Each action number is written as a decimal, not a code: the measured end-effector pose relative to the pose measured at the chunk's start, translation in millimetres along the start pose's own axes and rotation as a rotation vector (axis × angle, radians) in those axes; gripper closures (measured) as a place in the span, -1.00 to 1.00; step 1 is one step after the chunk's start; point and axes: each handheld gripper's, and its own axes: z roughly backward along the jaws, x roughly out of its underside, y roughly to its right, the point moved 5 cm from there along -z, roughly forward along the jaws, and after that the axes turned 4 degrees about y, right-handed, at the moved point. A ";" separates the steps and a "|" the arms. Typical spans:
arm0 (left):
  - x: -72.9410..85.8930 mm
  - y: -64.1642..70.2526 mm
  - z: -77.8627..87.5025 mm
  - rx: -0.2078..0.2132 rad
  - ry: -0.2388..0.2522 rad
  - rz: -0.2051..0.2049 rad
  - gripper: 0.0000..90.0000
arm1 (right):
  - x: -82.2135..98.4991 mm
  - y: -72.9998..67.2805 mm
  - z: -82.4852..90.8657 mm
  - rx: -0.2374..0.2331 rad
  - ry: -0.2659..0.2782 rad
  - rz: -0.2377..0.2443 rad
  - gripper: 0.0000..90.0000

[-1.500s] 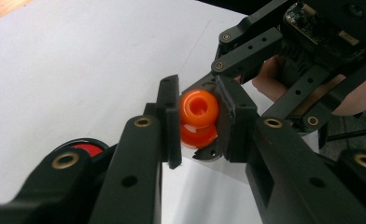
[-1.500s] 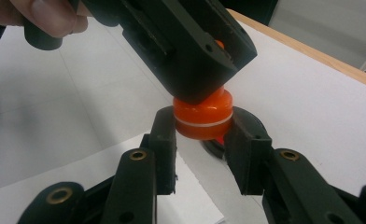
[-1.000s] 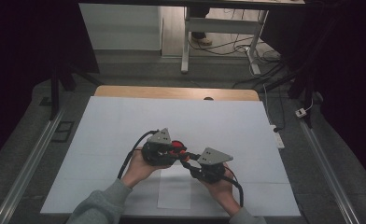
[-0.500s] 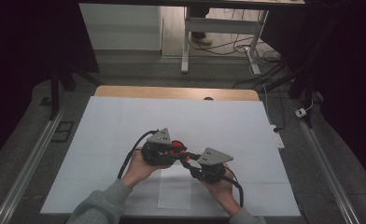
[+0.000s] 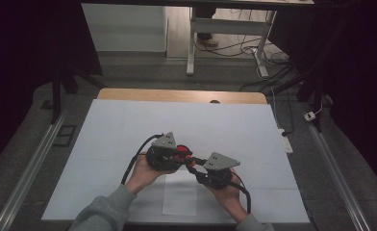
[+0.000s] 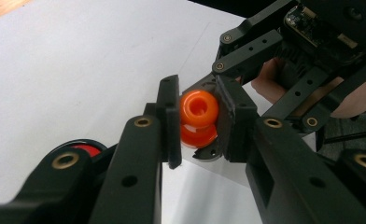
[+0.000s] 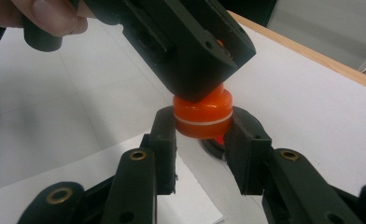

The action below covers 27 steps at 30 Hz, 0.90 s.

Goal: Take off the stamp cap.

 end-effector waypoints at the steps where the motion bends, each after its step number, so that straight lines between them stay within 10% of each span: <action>1: 0.0 0.0 -0.1 0.000 0.000 -0.001 0.62 | 0.0 0.0 0.0 -0.001 0.001 0.001 0.44; 6: -4.9 -7.1 12.9 -0.076 0.064 0.005 0.62 | 6.4 2.7 -2.0 0.019 -0.046 0.002 0.44; 10: -3.2 -14.5 25.3 -0.070 0.084 0.039 0.62 | 13.8 11.4 1.7 -0.007 0.020 -0.140 0.44; 27: -4.5 -12.2 23.4 -0.055 0.076 0.032 0.62 | 17.4 21.4 15.1 0.050 -0.012 -0.096 0.44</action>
